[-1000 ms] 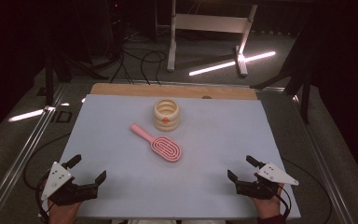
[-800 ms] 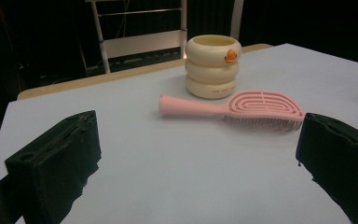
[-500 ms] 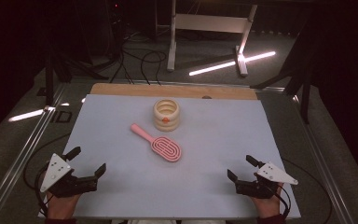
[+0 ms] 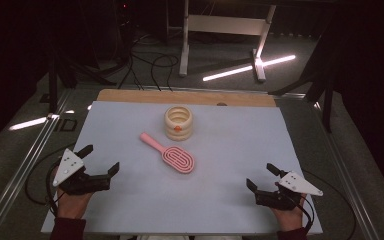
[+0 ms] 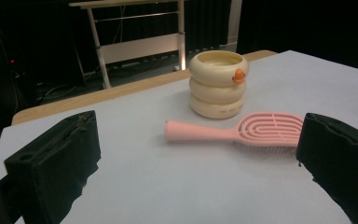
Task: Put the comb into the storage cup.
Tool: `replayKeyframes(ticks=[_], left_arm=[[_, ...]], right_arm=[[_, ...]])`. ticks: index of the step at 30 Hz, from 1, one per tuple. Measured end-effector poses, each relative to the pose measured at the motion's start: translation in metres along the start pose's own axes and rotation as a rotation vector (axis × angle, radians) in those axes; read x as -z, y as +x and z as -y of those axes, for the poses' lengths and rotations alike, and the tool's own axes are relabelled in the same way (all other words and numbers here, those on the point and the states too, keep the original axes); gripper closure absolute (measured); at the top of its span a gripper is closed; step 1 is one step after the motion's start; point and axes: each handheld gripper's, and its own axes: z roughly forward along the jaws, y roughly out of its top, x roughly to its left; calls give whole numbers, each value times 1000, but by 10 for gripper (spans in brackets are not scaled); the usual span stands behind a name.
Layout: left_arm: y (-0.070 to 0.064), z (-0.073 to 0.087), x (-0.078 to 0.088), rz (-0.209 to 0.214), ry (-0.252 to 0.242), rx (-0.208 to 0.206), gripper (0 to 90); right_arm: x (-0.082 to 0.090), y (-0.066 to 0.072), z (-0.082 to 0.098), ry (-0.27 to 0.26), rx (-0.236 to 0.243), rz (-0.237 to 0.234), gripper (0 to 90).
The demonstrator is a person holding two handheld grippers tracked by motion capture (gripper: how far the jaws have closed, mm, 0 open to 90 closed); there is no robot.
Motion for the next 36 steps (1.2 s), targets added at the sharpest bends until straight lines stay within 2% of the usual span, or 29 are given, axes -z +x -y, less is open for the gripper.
replayKeyframes(ticks=[5,15,21,25,32,36], left_arm=[[3,-11,-17,1,36,-13,3],[6,-23,-40,22,66,-19,10],[10,-31,-54,37,85,-9,14],[11,-36,-64,42,106,-18,26],[21,-39,-80,35,142,16,38],[23,-41,-88,28,171,13,53]], right_arm=[[-2,-1,-1,-8,8,1,93],[-5,-2,1,-7,14,-4,93],[-6,-2,2,-9,-2,-9,93],[-6,-3,3,-7,0,-5,93],[-5,-3,3,-11,-10,-6,93],[-5,-3,4,-9,-10,-3,93]])
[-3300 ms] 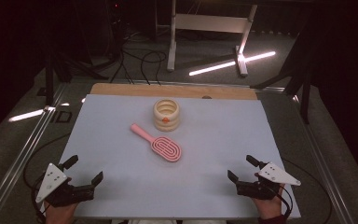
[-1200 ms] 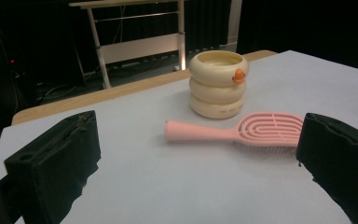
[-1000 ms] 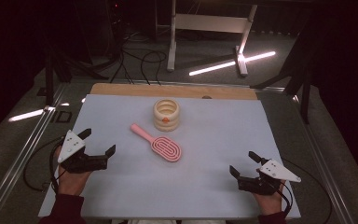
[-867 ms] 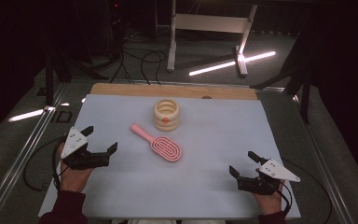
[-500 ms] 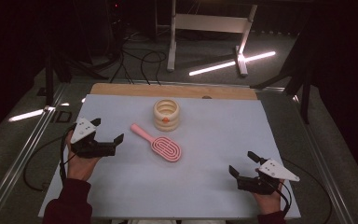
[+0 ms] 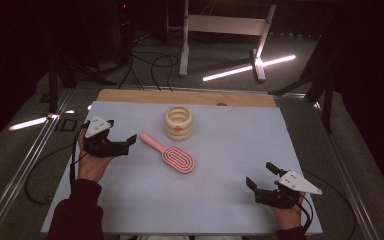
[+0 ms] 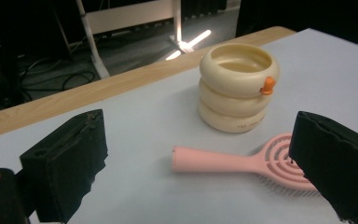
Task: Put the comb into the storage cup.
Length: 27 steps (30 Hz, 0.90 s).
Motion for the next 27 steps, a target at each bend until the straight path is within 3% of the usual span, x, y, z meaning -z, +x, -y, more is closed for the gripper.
replayKeyframes(ticks=[4,13,17,27], left_arm=[[-2,-4,-7,-35,16,-12,125],[-2,-11,-29,-57,82,-13,212],[-1,-12,-39,-41,112,-4,276],[5,-11,-63,29,157,69,602]], right_arm=[[-1,1,0,4,1,-2,93],[-1,0,1,8,2,-2,93],[-1,1,1,9,1,0,93],[-1,0,1,13,4,1,93]])
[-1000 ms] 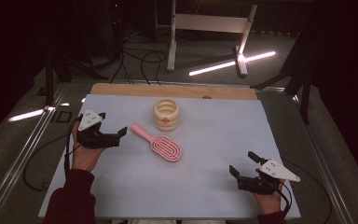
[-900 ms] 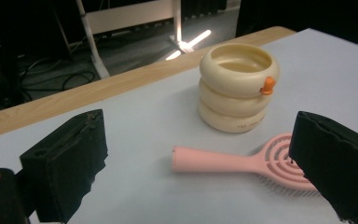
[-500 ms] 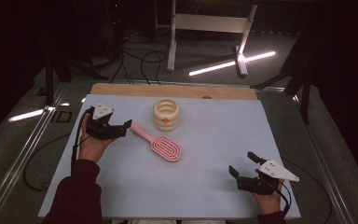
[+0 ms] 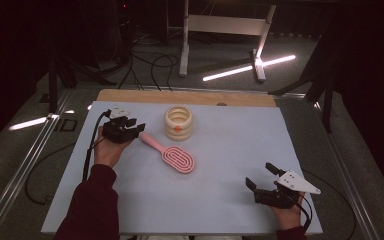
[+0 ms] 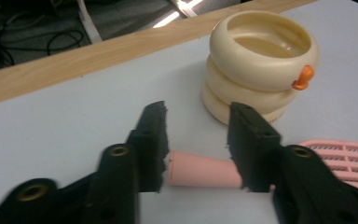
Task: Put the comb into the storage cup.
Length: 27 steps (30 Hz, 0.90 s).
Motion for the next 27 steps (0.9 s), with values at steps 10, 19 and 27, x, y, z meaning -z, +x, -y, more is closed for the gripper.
replayKeyframes(ticks=[10,19,27], left_arm=[[2,4,-18,-51,64,11,887],[-1,6,-30,-50,92,21,900],[-6,6,-38,-58,106,7,899]], right_arm=[[0,0,0,2,2,0,93],[0,0,0,2,3,1,94],[0,0,0,3,4,1,94]])
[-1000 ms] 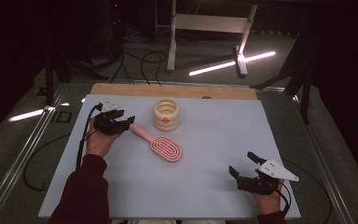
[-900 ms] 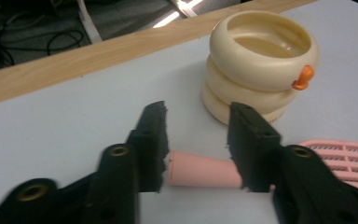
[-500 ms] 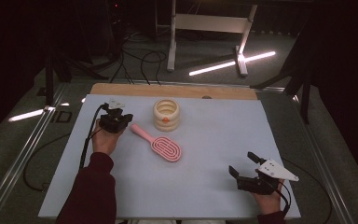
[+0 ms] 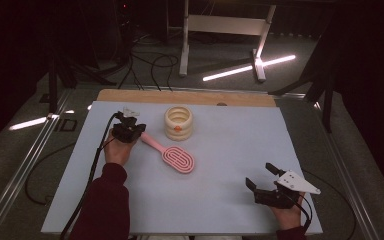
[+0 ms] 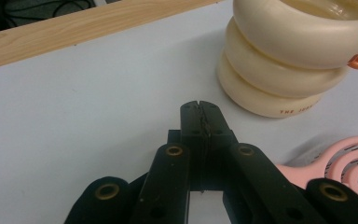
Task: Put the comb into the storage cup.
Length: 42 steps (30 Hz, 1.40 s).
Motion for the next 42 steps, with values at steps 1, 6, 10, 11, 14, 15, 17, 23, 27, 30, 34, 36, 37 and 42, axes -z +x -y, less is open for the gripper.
replayKeyframes(ticks=[1,6,10,11,14,15,17,23,27,30,34,36,37,42], left_arm=[[-1,0,-1,0,0,-1,899],[-8,1,-7,9,10,-28,898],[-12,1,-12,11,26,-44,899],[-13,0,-13,13,29,-46,899],[-16,0,-16,11,37,-55,899],[-17,-1,-18,13,44,-64,899],[-19,-1,-21,15,50,-68,900],[-23,-1,-28,23,66,-71,900],[-25,1,-33,28,83,-77,900],[-27,2,-36,32,91,-81,900],[-28,4,-40,32,107,-86,900],[-29,5,-42,33,111,-84,900],[-29,5,-43,34,117,-87,900],[-29,7,-45,34,129,-93,900]], right_arm=[[0,0,0,-1,-1,-2,94],[0,0,0,1,1,-3,94],[0,0,0,0,0,0,94],[0,0,0,0,0,0,94],[0,0,0,0,-1,0,94],[0,0,0,0,0,-1,94],[0,0,0,-1,-1,-1,94],[1,0,0,-2,-3,-2,94],[1,-1,0,-2,-2,-2,94],[1,-1,0,-2,-1,-1,94],[1,-1,0,-1,1,-3,94],[1,-1,0,-1,1,-3,94],[1,-1,0,-1,1,-3,94],[1,-1,0,0,1,-2,94]])
